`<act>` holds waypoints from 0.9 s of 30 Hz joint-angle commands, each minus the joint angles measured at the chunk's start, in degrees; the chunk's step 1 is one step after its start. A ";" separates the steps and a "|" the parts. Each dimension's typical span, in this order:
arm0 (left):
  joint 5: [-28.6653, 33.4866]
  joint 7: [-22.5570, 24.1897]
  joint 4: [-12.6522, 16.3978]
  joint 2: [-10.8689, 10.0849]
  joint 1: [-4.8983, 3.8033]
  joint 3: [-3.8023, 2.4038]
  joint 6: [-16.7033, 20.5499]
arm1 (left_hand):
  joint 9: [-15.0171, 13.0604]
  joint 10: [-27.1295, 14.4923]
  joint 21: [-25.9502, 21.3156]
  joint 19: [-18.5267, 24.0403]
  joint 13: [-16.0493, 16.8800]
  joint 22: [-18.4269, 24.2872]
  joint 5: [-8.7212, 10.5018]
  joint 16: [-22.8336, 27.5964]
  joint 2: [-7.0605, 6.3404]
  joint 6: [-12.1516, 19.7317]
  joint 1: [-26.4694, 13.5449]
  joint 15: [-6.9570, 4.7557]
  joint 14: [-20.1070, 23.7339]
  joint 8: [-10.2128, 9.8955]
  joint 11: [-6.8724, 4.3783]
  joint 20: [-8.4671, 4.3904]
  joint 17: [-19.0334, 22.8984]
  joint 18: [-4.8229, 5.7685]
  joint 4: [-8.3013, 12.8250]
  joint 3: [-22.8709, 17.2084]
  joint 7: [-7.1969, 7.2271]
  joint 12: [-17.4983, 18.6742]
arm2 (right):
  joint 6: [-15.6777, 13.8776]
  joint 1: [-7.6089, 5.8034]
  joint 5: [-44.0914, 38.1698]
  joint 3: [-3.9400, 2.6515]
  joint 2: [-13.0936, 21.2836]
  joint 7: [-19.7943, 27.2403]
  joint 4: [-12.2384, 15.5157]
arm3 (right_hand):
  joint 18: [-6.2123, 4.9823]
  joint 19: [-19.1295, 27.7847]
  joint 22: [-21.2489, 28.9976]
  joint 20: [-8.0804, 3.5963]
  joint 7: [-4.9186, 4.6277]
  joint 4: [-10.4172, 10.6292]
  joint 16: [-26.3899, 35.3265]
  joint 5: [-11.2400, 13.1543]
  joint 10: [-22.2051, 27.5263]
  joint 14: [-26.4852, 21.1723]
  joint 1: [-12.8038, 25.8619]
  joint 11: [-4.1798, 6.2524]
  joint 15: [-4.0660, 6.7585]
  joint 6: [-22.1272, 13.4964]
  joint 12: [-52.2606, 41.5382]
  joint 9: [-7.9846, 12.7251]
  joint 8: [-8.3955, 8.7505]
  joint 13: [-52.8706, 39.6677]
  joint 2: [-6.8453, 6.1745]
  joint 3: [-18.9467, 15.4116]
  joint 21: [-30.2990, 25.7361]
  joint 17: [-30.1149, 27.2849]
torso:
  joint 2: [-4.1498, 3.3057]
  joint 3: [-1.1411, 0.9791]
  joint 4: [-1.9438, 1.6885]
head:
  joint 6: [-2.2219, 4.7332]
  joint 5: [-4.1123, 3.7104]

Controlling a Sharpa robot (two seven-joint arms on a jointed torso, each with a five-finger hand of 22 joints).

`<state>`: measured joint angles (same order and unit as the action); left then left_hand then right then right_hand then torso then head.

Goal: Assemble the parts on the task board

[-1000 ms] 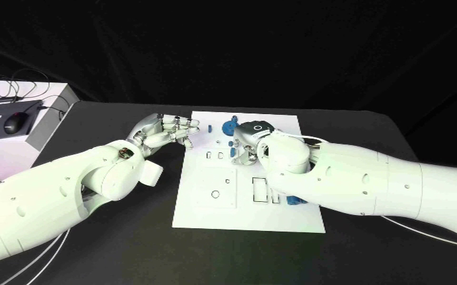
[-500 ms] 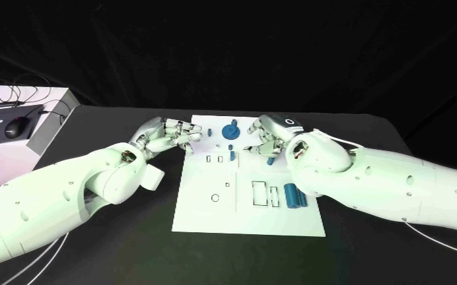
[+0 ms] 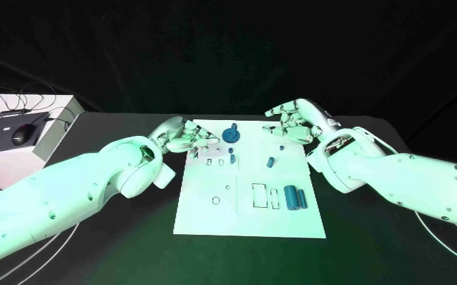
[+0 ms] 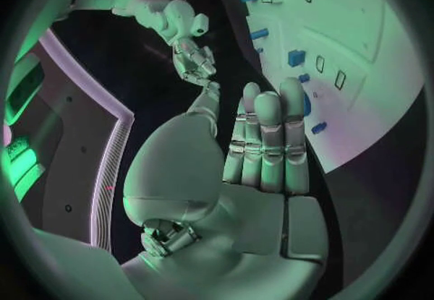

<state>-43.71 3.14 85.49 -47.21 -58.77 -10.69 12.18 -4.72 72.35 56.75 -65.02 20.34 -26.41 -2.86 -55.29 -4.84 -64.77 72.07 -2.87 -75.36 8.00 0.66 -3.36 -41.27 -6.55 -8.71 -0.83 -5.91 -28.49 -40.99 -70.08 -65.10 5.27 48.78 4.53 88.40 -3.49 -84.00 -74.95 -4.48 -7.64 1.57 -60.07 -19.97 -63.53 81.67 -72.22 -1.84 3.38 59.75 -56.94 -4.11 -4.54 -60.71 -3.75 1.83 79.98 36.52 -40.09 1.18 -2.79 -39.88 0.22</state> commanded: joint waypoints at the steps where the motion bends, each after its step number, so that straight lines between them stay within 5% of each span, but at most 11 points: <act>1: -6.41 -12.33 -1.01 1.39 -1.27 0.06 -1.93 | -1.04 -5.43 3.70 0.89 5.95 -2.77 -0.23 -4.17 -2.41 2.38 -2.21 0.73 2.18 1.79 0.75 0.01 -3.60 -0.79 -4.06 -1.77 -0.36 -7.18 | -0.83 -0.16 9.23 -0.13 0.46 6.35 -0.33 | 0.77 -5.22 -11.01 0.11 0.59 0.11 0.19 -0.96 0.23 -0.21 0.01 0.73 0.03 2.06 0.06 -0.73 -1.21 -0.09 0.82 -0.46 0.28 0.08 | 0.46 -0.53 -0.05 | -0.21 0.27; 2: -6.56 -14.07 -1.51 1.95 -1.85 0.23 -2.68 | -2.58 -9.03 7.02 1.17 11.74 -5.16 -0.80 -8.47 -4.44 4.15 -1.94 0.59 2.08 4.56 0.49 0.09 -7.08 -1.55 -6.26 -3.25 -0.01 -14.93 | -0.67 -0.21 9.92 -0.16 0.59 6.46 -0.48 | 0.79 -5.23 -11.04 0.00 1.08 0.13 0.21 -1.48 0.16 -0.22 0.22 1.00 0.19 3.02 0.03 -1.26 -1.82 -0.13 0.96 -0.66 0.32 0.11 | 0.53 -0.61 -0.05 | -0.31 0.33; 3: -6.77 -17.10 -2.34 2.87 -2.88 0.65 -4.76 | -3.62 -9.99 7.91 1.59 13.18 -6.53 -0.01 -10.04 -3.29 3.81 -3.42 0.64 1.66 6.49 0.56 0.26 -9.52 -1.71 -7.70 -3.49 0.08 -17.04 | -0.48 -0.26 10.77 -0.19 0.72 6.57 -0.69 | 0.82 -5.23 -11.04 -0.22 1.76 0.11 0.27 -1.57 0.05 -0.22 0.51 1.42 0.47 4.20 0.07 -2.32 -2.76 -0.13 1.11 -1.06 0.31 0.13 | 0.59 -0.66 -0.06 | -0.38 0.41; 6: -7.01 -23.15 -3.99 4.86 -5.13 1.56 -9.94 | -6.35 -9.11 12.62 -1.35 16.00 -13.49 0.06 -13.05 -0.80 3.68 -6.57 -0.58 -1.58 10.72 -0.85 0.01 -13.18 -1.88 -7.24 -1.93 1.66 -21.69 | 0.02 -0.47 12.93 -0.27 0.90 6.74 -1.49 | 1.03 -5.23 -11.09 -0.98 2.40 -0.60 0.60 -1.92 -0.34 -0.07 0.95 1.96 0.95 3.41 0.32 -7.76 -4.68 -0.26 2.10 -2.65 0.33 0.35 | 0.73 -0.91 0.11 | -0.39 0.59; 7: -7.04 -24.19 -4.34 5.30 -5.63 1.83 -10.83 | -7.20 -8.84 13.43 -1.85 16.44 -15.09 0.00 -13.50 -0.55 3.36 -6.60 -0.64 -2.12 11.85 -1.01 0.03 -14.09 -1.77 -7.42 -1.48 1.93 -22.36 | 0.11 -0.51 13.17 -0.29 0.91 6.73 -1.63 | 1.04 -5.23 -11.09 -0.98 2.49 -0.64 0.60 -1.93 -0.33 -0.06 0.93 1.91 0.96 3.43 0.33 -8.00 -4.78 -0.27 2.14 -2.67 0.31 0.37 | 0.80 -0.97 0.14 | -0.47 0.65; 8: -7.11 -25.86 -4.99 6.08 -6.51 2.32 -12.24 | -7.81 -8.52 14.25 -2.57 16.77 -16.59 -0.03 -14.01 -0.28 3.33 -6.66 -0.79 -2.75 12.54 -1.18 0.00 -14.88 -1.66 -7.50 -1.22 2.13 -22.85 | 0.28 -0.56 13.54 -0.31 0.91 6.70 -1.86 | 1.12 -5.24 -11.11 -1.11 2.52 -1.07 0.85 -2.04 -0.49 0.00 1.13 1.95 1.02 2.04 0.37 -12.24 -5.49 -0.58 2.77 -3.42 0.29 0.59 | 0.87 -1.05 0.18 | -0.53 0.74; 10: -7.37 -28.20 -6.07 7.34 -7.74 3.00 -14.46 | -9.46 -7.86 15.91 -4.08 17.55 -19.53 -0.02 -14.95 -0.17 3.38 -6.78 -1.19 -4.05 14.08 -1.64 -0.16 -16.42 -1.49 -7.55 -0.78 2.62 -23.85 | 0.52 -0.63 14.03 -0.33 0.89 6.64 -2.22 | 1.12 -5.24 -11.12 -1.09 2.46 -1.11 0.96 -2.07 -0.55 0.02 1.30 1.98 0.99 1.72 0.33 -13.96 -5.34 -0.84 2.85 -3.61 0.29 0.72 | 0.92 -1.13 0.23 | -0.48 0.85; 12: -7.96 -30.52 -7.52 8.93 -8.98 3.76 -16.75 | -14.03 -7.79 17.14 -4.57 18.62 -21.71 -0.15 -14.81 0.16 5.23 -7.04 -1.44 -4.69 16.85 -1.77 -0.34 -17.61 -1.53 -7.78 -0.87 3.01 -24.29 | 0.83 -0.69 14.41 -0.35 0.82 6.50 -2.61 | 1.11 -5.24 -11.13 -1.07 2.50 -1.01 1.02 -2.36 -0.62 0.06 1.43 1.91 1.00 1.66 0.30 -14.63 -5.00 -0.98 2.92 -3.61 0.29 0.79 | 1.00 -1.23 0.28 | -0.49 0.85; 18: -13.11 -34.23 -10.94 12.91 -11.26 5.65 -20.16 | -19.08 -7.54 17.36 -4.43 19.07 -22.82 -0.01 -13.88 -3.68 7.32 -8.91 -1.22 -5.07 16.22 -1.43 0.00 -19.12 -1.80 -7.97 -9.84 2.43 -22.88 | 1.33 -0.77 14.85 -0.38 0.55 6.00 -3.26 | 1.09 -5.24 -11.13 -1.03 2.39 -0.77 1.14 -3.62 -0.72 0.08 1.83 1.89 0.95 1.64 0.26 -15.62 -4.09 -1.27 2.96 -3.69 0.25 0.90 | 1.08 -1.38 0.44 | -0.46 0.93; 24: -15.43 -36.07 -14.57 16.89 -12.99 7.14 -21.30 | -22.82 -7.12 17.33 -4.64 19.54 -23.48 -0.02 -13.53 -4.54 6.76 -9.50 -1.49 -5.36 17.09 -2.02 -0.06 -19.86 -1.76 -7.80 -12.71 3.11 -22.70 | 1.58 -0.80 15.12 -0.39 0.18 5.45 -3.79 | 1.06 -5.24 -11.13 -0.95 2.24 -0.84 1.31 -4.31 -0.75 0.16 2.07 1.80 0.90 2.01 0.37 -16.49 -2.30 -1.63 2.88 -3.71 0.21 1.06 | 0.97 -1.22 0.42 | -0.46 0.78; 27: -15.76 -36.49 -16.02 18.48 -13.51 7.49 -21.76 | -29.21 -6.97 17.12 -4.76 20.19 -24.04 -0.11 -13.03 -6.32 7.64 -10.97 -1.85 -5.57 18.65 -2.41 -0.36 -20.65 -1.63 -8.07 -16.85 3.54 -22.56 | 1.71 -0.81 15.03 -0.39 -0.01 5.20 -3.99 | 1.06 -5.24 -11.14 -0.95 2.21 -0.85 1.31 -4.48 -0.76 0.15 2.09 1.78 0.88 1.97 0.38 -16.51 -2.17 -1.65 2.91 -3.69 0.21 1.08 | 0.91 -1.17 0.51 | -0.41 0.74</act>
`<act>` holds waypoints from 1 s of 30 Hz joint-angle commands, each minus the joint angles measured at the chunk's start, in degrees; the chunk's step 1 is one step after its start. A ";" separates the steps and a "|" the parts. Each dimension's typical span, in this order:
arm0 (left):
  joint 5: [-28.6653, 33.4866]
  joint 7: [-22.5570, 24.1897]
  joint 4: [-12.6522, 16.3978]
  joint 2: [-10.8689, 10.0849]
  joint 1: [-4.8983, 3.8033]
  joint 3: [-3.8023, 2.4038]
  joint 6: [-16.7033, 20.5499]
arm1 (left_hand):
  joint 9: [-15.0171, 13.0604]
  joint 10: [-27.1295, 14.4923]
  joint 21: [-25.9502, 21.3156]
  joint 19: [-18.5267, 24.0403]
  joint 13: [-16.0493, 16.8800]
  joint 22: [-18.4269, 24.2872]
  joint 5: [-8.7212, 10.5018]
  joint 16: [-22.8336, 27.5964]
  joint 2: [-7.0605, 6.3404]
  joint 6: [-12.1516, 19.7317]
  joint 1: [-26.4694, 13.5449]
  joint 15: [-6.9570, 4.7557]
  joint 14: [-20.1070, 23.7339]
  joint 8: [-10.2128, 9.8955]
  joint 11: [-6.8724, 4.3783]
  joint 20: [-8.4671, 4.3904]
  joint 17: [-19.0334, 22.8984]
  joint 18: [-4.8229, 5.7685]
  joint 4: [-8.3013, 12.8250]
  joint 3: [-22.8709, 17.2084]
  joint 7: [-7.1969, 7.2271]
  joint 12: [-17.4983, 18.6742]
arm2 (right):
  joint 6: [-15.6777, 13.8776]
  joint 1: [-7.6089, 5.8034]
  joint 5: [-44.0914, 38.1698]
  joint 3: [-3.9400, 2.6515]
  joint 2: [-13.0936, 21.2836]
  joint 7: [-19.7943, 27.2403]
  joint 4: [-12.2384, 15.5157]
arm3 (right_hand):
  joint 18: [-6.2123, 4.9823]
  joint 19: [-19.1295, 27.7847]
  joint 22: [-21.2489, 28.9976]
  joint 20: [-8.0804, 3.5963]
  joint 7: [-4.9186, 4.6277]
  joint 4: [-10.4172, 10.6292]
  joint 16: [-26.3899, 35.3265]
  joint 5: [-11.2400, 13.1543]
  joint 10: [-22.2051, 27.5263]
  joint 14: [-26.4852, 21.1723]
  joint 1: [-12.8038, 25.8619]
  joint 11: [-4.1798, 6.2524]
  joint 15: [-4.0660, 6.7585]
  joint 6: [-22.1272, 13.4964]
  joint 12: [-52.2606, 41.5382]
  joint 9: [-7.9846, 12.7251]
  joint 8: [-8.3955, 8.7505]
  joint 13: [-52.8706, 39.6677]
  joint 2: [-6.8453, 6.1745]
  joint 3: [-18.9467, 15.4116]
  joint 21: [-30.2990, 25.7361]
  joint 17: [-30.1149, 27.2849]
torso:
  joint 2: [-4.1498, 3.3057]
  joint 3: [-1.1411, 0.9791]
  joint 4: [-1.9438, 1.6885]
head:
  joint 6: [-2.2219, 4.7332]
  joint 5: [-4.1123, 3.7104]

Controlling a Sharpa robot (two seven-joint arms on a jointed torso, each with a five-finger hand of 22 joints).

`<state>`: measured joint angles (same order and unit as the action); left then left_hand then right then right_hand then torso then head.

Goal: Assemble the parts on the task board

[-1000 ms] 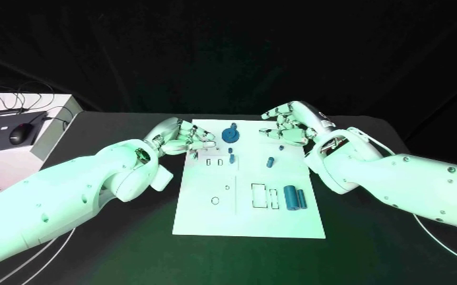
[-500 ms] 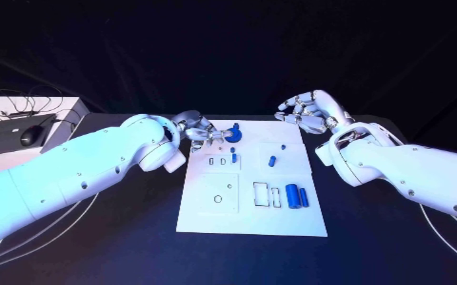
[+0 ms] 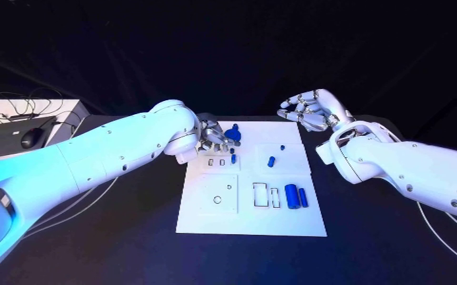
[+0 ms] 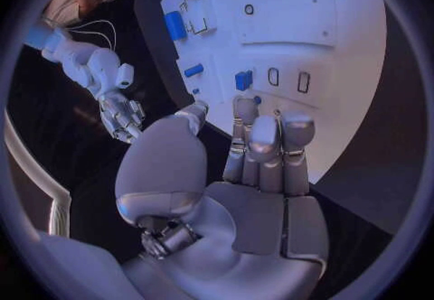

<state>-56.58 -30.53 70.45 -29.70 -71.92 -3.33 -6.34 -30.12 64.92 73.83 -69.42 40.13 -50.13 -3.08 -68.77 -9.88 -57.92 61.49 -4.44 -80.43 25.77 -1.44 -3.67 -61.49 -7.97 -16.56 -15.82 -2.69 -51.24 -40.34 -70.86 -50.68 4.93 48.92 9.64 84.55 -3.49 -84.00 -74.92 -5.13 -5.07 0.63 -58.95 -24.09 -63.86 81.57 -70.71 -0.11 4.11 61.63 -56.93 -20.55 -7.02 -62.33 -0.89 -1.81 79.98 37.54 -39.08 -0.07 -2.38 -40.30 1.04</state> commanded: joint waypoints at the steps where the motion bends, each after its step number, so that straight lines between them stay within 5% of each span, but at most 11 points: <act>1: -2.90 -2.89 -1.27 1.29 -0.45 0.18 -3.41 | -3.97 0.41 0.04 -0.38 0.41 -0.37 0.23 0.44 -0.88 0.73 -0.16 -0.22 -0.53 0.90 -0.25 -0.04 -0.47 -0.20 0.09 -2.25 0.41 0.23 | 1.09 -0.04 0.59 -0.05 -0.19 0.02 -0.18 | 1.06 -5.24 -11.16 -0.29 -0.37 0.09 0.19 -0.36 -0.43 0.24 0.59 0.04 0.15 0.08 0.37 -0.07 0.31 -0.03 0.06 -0.05 0.21 0.07 | -0.12 0.12 0.05 | 0.02 -0.22; 5: -2.89 -3.12 -2.60 2.58 -0.72 0.31 -4.66 | -7.09 0.41 -0.04 -0.50 0.83 -0.84 0.28 0.50 -1.64 0.78 -0.76 -0.27 -0.68 1.20 -0.37 -0.12 -1.00 -0.07 0.25 -4.95 0.64 0.21 | 1.22 -0.05 0.57 -0.05 -0.36 -0.31 -0.36 | 1.07 -5.24 -11.17 -0.28 -0.40 0.12 0.19 -0.42 -0.39 0.24 0.70 0.02 0.14 0.09 0.43 -0.10 0.46 -0.03 0.02 -0.10 0.25 0.09 | -0.12 0.18 -0.06 | 0.19 -0.94; 12: -2.70 -3.07 -5.31 4.34 -0.87 0.45 -6.28 | -10.35 0.35 -0.24 -0.64 1.31 -1.75 0.22 0.72 -2.09 0.65 -1.63 -0.30 -0.83 -0.13 -0.34 -0.26 -1.76 0.09 0.18 -5.13 0.70 0.36 | 1.56 -0.05 0.58 -0.05 -0.86 -0.87 -0.76 | 1.06 -5.24 -11.16 -0.28 -0.42 0.16 0.21 -0.45 -0.44 0.23 0.81 0.00 0.13 0.08 0.39 -0.11 0.58 -0.08 0.01 -0.13 0.21 0.10 | -0.13 0.15 0.04 | 0.92 -0.55; 16: -2.39 -2.75 -6.92 5.48 -0.87 0.58 -6.64 | -11.60 0.33 -0.40 -0.73 1.49 -2.27 0.23 0.92 -2.16 0.41 -1.72 -0.29 -0.88 -1.09 -0.35 -0.35 -2.06 0.15 0.16 -4.85 0.67 0.49 | 1.67 -0.05 0.55 -0.05 -1.10 -1.14 -0.95 | 1.06 -5.24 -11.16 -0.27 -0.47 0.21 0.21 -0.46 -0.38 0.23 0.92 -0.02 0.12 0.05 0.45 -0.11 0.73 -0.07 0.03 -0.15 0.20 0.12 | -0.25 0.38 -0.08 | 0.48 -1.03; 30: -1.92 -1.81 -10.01 7.41 -0.80 1.13 -7.53 | -12.93 0.40 -0.66 -0.86 1.66 -3.29 0.25 0.99 -2.27 -0.05 -2.25 -0.31 -0.98 -2.16 -0.40 -0.33 -2.54 0.26 0.14 -4.12 0.75 0.57 | 1.88 -0.06 0.26 -0.05 -1.72 -1.66 -1.31 | 1.04 -5.24 -11.15 -0.24 -0.49 0.22 0.25 -0.46 -0.34 0.23 1.04 -0.04 0.10 0.12 0.52 -0.15 1.05 -0.08 0.12 -0.15 0.19 0.16 | -0.32 0.39 -0.06 | 0.09 -1.00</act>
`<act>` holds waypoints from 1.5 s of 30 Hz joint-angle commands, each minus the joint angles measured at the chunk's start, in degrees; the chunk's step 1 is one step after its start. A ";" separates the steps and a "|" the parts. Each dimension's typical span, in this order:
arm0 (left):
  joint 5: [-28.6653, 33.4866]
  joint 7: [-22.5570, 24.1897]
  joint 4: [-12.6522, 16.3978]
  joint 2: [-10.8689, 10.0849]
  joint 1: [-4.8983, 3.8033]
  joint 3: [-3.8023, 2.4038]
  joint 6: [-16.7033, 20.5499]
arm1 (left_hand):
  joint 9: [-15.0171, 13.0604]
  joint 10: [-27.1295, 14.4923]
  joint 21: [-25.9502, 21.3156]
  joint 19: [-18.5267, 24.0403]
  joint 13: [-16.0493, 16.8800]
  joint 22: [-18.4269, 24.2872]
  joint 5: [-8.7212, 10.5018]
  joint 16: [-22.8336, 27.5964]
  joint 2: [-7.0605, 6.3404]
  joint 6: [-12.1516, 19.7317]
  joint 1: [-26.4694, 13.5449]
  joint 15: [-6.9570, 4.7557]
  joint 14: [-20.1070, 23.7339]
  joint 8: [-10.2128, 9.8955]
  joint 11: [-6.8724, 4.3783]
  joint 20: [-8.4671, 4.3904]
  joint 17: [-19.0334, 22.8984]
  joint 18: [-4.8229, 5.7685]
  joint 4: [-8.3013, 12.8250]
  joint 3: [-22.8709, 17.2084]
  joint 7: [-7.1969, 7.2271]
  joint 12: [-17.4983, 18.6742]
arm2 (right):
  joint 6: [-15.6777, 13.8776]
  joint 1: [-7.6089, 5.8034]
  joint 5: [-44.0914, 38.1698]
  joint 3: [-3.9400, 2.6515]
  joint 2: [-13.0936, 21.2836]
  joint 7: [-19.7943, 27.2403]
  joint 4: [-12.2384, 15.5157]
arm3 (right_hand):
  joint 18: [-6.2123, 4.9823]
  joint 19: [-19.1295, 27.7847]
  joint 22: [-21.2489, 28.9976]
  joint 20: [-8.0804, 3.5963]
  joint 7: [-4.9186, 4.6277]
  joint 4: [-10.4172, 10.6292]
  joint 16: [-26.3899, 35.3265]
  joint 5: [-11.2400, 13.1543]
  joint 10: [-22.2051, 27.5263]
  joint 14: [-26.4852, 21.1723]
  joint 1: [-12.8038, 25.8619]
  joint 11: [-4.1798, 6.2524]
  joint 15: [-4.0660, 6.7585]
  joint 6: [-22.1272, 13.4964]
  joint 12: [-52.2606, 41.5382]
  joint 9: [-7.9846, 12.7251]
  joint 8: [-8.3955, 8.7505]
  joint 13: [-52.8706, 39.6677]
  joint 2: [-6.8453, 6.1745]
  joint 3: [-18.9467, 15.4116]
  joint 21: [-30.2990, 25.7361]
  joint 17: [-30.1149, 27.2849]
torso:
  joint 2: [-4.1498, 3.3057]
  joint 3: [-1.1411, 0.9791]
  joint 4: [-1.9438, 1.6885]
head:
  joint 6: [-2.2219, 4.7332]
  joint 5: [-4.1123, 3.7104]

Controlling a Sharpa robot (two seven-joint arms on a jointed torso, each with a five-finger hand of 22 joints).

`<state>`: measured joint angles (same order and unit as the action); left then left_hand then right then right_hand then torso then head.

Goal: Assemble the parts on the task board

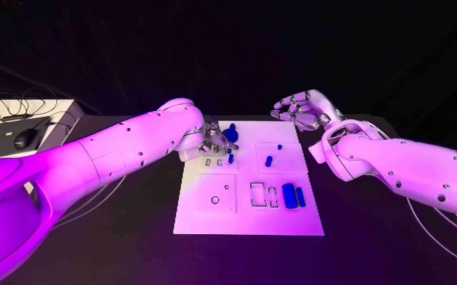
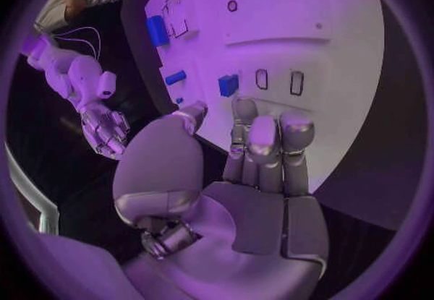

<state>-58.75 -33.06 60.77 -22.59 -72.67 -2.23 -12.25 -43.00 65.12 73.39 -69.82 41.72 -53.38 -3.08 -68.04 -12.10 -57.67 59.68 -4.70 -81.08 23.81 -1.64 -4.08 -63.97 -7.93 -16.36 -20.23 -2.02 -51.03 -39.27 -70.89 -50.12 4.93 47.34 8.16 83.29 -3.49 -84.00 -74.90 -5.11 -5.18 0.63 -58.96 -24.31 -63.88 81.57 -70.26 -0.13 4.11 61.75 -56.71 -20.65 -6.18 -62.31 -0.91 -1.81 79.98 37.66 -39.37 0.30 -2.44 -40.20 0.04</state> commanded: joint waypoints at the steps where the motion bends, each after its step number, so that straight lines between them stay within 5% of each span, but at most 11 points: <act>1: 0.27 0.80 -0.48 0.37 -0.04 0.06 -1.71 | -0.05 0.20 -0.22 -0.46 0.08 -0.05 0.25 0.27 -0.04 -0.30 -0.44 -0.05 -0.32 -0.20 -0.21 0.07 -0.07 0.22 -0.06 0.29 0.08 0.36 | 0.83 -0.03 -0.35 -0.05 -0.18 -0.21 -0.06 | 1.04 -5.24 -11.17 -0.26 -0.37 0.22 0.25 -0.24 -0.33 0.23 0.58 -0.02 0.11 0.00 0.30 -0.05 0.20 -0.09 0.13 -0.16 0.19 0.05 | -0.07 0.03 0.02 | -0.16 0.04; 17: 1.38 2.19 -1.93 1.25 0.08 1.18 -3.04 | -0.72 -0.03 -0.49 -0.39 0.23 -0.76 0.24 0.56 -0.01 -0.52 0.08 0.00 -0.09 -0.74 -0.16 0.08 -0.05 0.33 -0.05 0.78 0.06 0.37 | 0.90 -0.03 -0.87 -0.05 -1.10 -0.33 -0.50 | 1.03 -5.24 -11.16 -0.25 -0.36 0.32 0.26 -0.14 -0.34 0.23 0.67 -0.01 0.10 0.08 0.30 -0.08 0.34 -0.13 0.56 -0.05 0.17 0.09 | -0.10 -0.01 0.01 | -1.09 -0.13; 45: 1.97 3.79 -3.48 2.36 0.58 1.69 -4.67 | -1.58 -0.46 -1.16 0.01 0.29 -1.33 0.24 0.87 0.97 -0.47 3.05 0.17 0.26 -1.06 0.00 0.37 0.11 0.22 0.73 0.71 -0.13 0.42 | 1.24 -0.01 -1.30 -0.05 -1.75 -0.49 -0.84 | 1.03 -5.25 -11.18 -0.26 -0.33 0.31 0.28 -0.13 -0.41 0.24 0.76 0.00 0.11 0.20 0.23 -0.16 0.53 -0.23 0.75 -0.15 0.22 0.16 | -0.04 -0.02 0.02 | -1.73 -0.04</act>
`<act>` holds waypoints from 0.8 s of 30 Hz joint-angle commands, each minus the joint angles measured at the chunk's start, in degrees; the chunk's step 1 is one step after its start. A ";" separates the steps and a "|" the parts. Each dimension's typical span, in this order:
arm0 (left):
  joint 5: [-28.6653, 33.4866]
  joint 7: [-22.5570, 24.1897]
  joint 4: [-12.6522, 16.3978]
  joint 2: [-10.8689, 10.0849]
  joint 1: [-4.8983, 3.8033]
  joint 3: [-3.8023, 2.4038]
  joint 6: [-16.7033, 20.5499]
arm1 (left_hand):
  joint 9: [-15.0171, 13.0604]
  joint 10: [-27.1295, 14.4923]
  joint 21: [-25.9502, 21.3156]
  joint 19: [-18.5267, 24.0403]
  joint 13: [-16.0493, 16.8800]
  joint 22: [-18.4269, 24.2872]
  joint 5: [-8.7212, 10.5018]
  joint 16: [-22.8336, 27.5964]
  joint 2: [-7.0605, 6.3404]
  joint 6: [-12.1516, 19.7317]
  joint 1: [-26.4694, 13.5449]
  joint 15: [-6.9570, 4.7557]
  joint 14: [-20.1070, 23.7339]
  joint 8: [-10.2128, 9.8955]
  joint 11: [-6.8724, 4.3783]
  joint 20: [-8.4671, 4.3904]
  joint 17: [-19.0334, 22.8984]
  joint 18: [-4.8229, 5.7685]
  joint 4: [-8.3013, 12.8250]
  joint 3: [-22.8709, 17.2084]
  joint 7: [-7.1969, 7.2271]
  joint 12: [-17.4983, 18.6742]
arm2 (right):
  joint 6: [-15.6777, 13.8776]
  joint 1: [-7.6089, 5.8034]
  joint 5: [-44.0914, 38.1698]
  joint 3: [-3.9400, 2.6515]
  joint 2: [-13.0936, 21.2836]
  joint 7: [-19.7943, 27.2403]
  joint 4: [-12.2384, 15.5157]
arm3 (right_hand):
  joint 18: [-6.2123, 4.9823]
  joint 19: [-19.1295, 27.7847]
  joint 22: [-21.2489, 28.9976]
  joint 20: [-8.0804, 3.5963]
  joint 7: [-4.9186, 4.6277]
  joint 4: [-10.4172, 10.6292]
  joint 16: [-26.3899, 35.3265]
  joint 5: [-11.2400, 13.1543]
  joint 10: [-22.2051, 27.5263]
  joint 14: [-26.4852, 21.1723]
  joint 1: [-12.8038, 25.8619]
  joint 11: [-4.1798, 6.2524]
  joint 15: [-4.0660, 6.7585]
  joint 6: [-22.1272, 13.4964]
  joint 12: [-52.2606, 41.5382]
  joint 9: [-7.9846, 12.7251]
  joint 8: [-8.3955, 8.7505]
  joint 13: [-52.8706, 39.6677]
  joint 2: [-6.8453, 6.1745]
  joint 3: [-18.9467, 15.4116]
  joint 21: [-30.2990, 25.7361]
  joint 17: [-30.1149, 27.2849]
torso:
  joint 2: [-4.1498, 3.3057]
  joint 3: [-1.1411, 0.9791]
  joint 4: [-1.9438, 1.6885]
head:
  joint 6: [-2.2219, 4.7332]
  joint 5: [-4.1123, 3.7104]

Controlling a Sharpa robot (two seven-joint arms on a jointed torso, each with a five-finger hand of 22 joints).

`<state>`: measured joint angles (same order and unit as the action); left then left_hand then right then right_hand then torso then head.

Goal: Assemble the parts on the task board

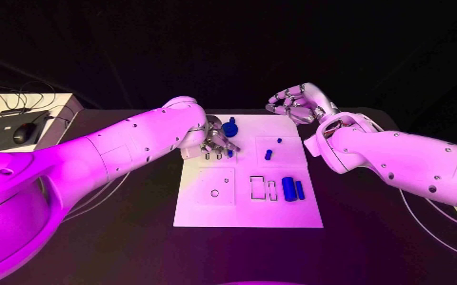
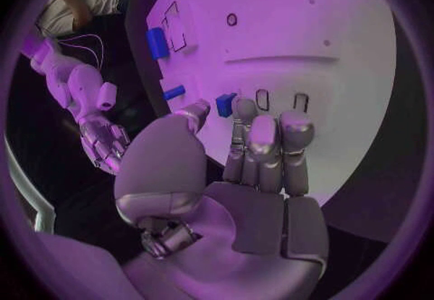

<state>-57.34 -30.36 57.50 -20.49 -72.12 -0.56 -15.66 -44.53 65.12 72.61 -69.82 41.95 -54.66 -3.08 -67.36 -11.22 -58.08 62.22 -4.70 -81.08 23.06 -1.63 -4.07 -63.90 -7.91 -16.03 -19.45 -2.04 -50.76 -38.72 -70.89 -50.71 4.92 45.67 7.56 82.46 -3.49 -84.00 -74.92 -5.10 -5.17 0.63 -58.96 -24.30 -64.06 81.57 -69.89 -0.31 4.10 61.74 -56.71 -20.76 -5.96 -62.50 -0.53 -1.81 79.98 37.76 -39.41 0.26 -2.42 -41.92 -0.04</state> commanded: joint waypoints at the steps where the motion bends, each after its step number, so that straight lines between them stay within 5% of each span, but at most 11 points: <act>1: 0.56 1.11 -0.28 0.31 0.04 0.03 -1.26 | -0.09 -0.49 -0.43 0.04 0.05 -0.06 0.24 0.21 0.15 -0.04 0.54 0.17 0.27 -0.30 0.00 0.38 0.07 0.20 0.40 -0.09 -0.12 0.15 | 0.70 -0.01 -0.72 -0.04 -0.09 0.11 0.00 | 1.03 -5.25 -11.17 -0.27 -0.35 0.31 0.28 -0.13 -0.22 0.24 0.39 0.19 0.12 0.21 0.24 -0.05 0.32 -0.05 0.37 -0.16 0.22 0.05 | 0.00 0.02 -0.01 | -0.01 0.04; 11: 0.57 1.10 -0.77 0.46 0.06 0.09 -1.40 | -0.25 -0.53 -0.54 0.08 0.03 -0.19 0.23 0.20 0.69 -0.03 1.25 0.16 0.30 -0.26 -0.03 0.41 0.08 0.19 0.92 -0.46 -0.07 0.11 | 0.80 -0.01 -0.82 -0.04 -0.14 0.09 -0.01 | 1.01 -5.25 -11.13 -0.27 -0.30 0.21 0.31 -0.13 -0.36 0.24 0.33 0.22 0.13 0.32 0.16 -0.09 0.40 -0.14 0.51 -0.17 0.16 0.09 | -0.02 0.01 -0.05 | -0.12 -0.14; 24: 1.70 1.46 -1.14 0.63 0.06 0.10 -1.33 | -0.30 -0.73 -0.74 0.24 -0.05 -0.31 0.19 0.22 3.00 0.27 4.12 0.01 0.43 -0.42 -0.30 0.40 0.10 0.21 3.50 -4.41 0.24 0.18 | 0.95 -0.01 -1.00 -0.04 -0.12 -0.05 -0.03 | 1.02 -5.25 -11.14 -0.29 -0.29 0.11 0.36 -0.17 -0.38 0.25 0.30 0.23 0.14 0.39 0.21 -0.09 0.48 -0.12 0.58 -0.18 0.19 0.11 | -0.07 -0.01 -0.06 | -0.17 -0.17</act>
<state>-56.67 -29.69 56.38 -20.04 -72.09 -0.46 -16.05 -44.77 64.79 72.05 -69.61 41.94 -54.93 -3.06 -67.36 -8.21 -58.07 65.68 -4.70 -81.08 22.81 -1.95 -3.87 -63.84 -7.91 -12.57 -23.58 -2.04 -50.76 -38.49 -70.89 -51.00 4.92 45.59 7.42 82.44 -3.49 -84.00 -74.95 -5.10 -5.39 0.63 -58.96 -24.30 -64.20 81.57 -69.66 -0.22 4.10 61.97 -56.72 -20.80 -5.74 -62.58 -0.30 -1.81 79.98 37.80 -39.48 0.27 -2.45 -42.06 -0.23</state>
